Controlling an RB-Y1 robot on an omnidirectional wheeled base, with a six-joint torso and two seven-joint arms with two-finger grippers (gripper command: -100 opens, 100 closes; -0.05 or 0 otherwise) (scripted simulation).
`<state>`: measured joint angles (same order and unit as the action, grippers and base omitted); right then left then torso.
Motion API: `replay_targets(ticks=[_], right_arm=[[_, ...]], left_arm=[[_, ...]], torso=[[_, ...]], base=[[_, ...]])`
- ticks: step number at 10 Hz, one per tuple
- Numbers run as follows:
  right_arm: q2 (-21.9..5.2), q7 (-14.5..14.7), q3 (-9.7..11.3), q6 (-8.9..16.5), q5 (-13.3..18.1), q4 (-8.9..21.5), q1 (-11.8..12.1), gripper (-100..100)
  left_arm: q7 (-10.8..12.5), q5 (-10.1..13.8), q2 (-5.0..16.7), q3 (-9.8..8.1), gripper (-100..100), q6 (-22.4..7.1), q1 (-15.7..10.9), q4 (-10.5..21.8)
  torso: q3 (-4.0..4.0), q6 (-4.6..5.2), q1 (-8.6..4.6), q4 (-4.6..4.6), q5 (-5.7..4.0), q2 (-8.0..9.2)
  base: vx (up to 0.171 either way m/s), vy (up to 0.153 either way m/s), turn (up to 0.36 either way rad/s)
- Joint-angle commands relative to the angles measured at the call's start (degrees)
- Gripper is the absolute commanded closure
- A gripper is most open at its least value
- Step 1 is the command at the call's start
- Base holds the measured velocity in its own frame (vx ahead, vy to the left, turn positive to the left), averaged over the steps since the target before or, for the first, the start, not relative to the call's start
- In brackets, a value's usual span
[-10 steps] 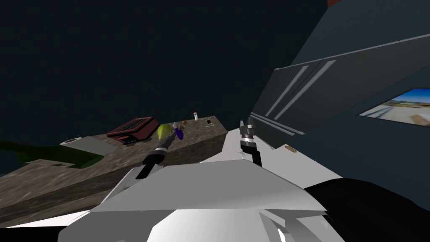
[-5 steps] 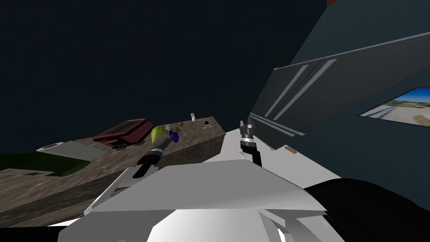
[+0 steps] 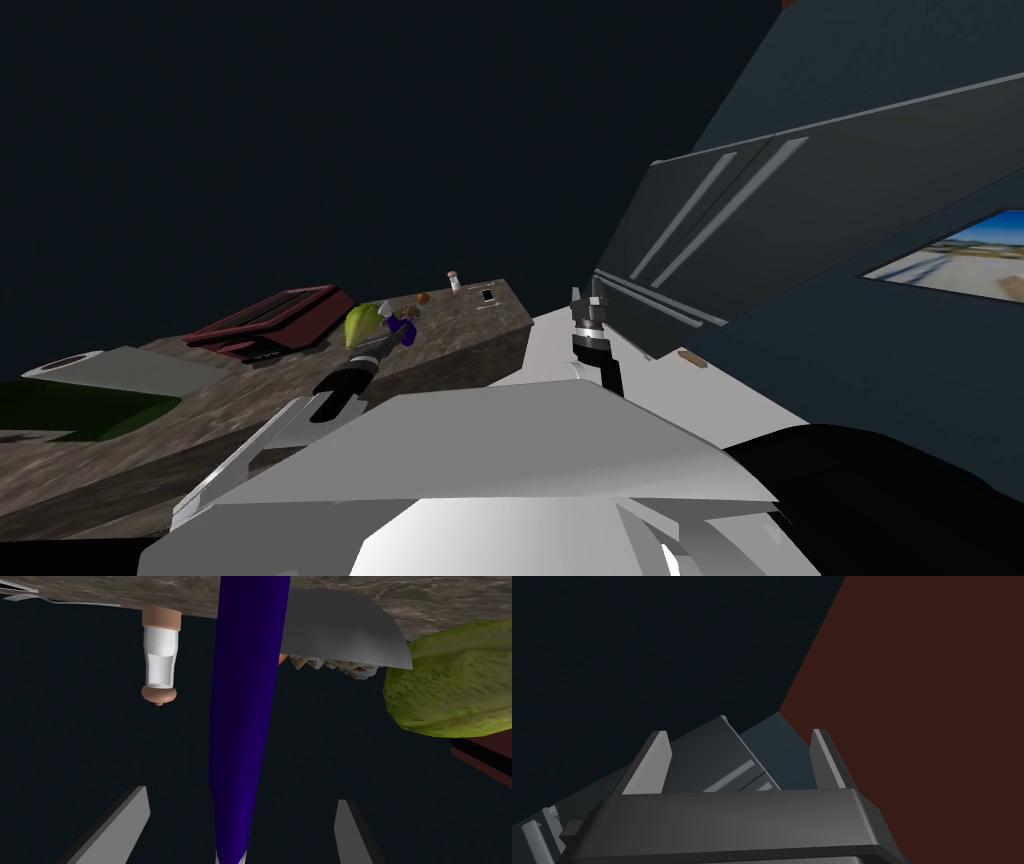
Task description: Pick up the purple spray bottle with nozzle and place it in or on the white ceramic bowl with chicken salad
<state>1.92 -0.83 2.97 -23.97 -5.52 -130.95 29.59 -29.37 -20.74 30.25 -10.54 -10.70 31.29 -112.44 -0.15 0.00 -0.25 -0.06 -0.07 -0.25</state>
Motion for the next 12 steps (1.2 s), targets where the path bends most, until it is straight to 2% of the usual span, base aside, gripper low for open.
replay_targets(ticks=[1, 2, 3, 10, 11, 12], right_arm=[[0.0, 0.0, 0.0, 0.0, 0.0, 0.0, 0.0, 0], [0.0, 0.0, 0.0, 0.0, 0.0, 0.0, 0.0, 0], [0.0, 0.0, 0.0, 0.0, 0.0, 0.0, 0.0, 0], [0.0, 0.0, 0.0, 0.0, 0.0, 0.0, 0.0, 0], [0.0, 0.0, 0.0, 0.0, 0.0, 0.0, 0.0, 0], [0.0, 0.0, 0.0, 0.0, 0.0, 0.0, 0.0, 0]], left_arm=[[0.0, 0.0, 0.0, 0.00, -100, 0.0, 0.0, 0.0], [-0.2, 0.0, 0.1, -0.01, 0, -0.2, 0.0, 0.1], [0.3, 0.3, 0.7, -1.08, -100, -0.3, -1.4, 2.4], [2.0, 1.7, 2.9, -5.41, -100, -0.8, -6.9, 11.7], [1.8, 1.5, 2.6, -5.03, -100, -0.7, -6.6, 11.2], [1.8, 1.5, 2.6, -5.10, 100, -0.6, -6.7, 11.4]], torso=[[0.00, 0.00, 0.00, 0.00, 0.00, 0.00], [0.06, -0.01, 0.12, 0.02, 0.02, 0.11], [0.12, -0.01, 0.21, 0.04, 0.05, 0.21], [0.33, -0.02, 0.22, 0.13, 0.05, 0.56], [0.30, 0.00, 0.23, 0.12, 0.05, 0.52], [0.25, -0.04, 0.27, 0.10, 0.06, 0.42]], base=[[0.030, -0.031, 0.003], [0.006, -0.006, 0.001], [-0.035, -0.010, -0.205], [-0.075, -0.024, -0.171], [-0.024, -0.006, -0.031], [0.000, 0.000, 0.000]])
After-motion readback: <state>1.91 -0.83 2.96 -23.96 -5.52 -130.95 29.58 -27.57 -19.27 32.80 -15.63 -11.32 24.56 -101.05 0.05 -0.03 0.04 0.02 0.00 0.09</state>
